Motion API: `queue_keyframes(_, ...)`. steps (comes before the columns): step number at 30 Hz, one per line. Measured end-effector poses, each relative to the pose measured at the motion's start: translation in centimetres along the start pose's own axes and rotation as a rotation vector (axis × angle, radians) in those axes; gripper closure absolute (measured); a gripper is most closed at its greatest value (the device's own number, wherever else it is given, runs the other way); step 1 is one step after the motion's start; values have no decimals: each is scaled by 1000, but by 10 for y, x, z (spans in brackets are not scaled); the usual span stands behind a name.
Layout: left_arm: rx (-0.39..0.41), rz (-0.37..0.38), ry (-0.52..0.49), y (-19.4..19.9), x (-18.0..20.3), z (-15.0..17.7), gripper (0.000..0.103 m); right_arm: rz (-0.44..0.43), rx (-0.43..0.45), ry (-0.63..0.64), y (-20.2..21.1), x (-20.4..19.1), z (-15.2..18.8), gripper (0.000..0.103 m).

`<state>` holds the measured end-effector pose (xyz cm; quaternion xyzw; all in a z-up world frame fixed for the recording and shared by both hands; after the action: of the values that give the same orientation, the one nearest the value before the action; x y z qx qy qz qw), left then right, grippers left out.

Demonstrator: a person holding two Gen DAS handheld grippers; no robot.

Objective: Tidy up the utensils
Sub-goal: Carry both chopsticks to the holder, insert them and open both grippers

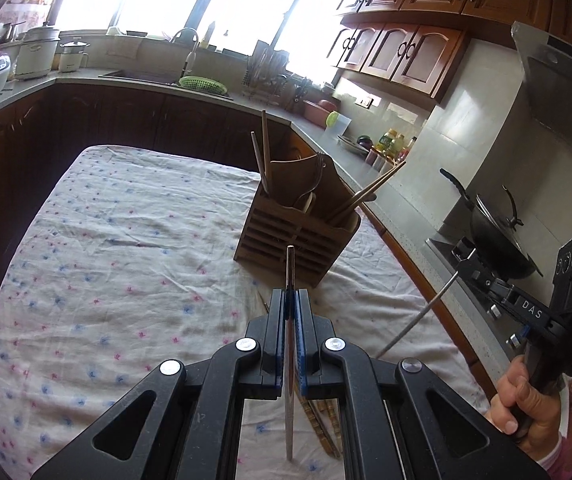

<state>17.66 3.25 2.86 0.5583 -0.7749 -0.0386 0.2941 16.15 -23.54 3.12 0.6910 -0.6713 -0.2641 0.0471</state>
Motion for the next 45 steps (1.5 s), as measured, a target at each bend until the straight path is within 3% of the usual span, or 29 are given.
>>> queue_keyframes(10,17,-6,0,-3,1,-8,100,-5,29,-9,3,4,-10,99)
queue_keyframes(21,84,12,-13,-11,6,-37,100,-14,69,-10,1,2,-29,99)
queue_keyframes(33,233,15,-78,-23,21,-94,100,-21,196,-3,-8,0,-87,99)
queue_keyframes(45,411,-22,-138,-84,34,-147,100,-17,299,27,-46,-9,-148,99)
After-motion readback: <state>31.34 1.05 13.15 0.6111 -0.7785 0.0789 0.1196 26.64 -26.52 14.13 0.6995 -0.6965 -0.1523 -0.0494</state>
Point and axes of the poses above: each gripper's, at about its wrist camera, not at the fingertips, and y roughly against the way its jaws point, x to its right, z to its underside, the point moved 7 cm from there along -y, roughly the way its jaws point, and after that the axes turned 9 degrees about x, right-handed, at the moved point
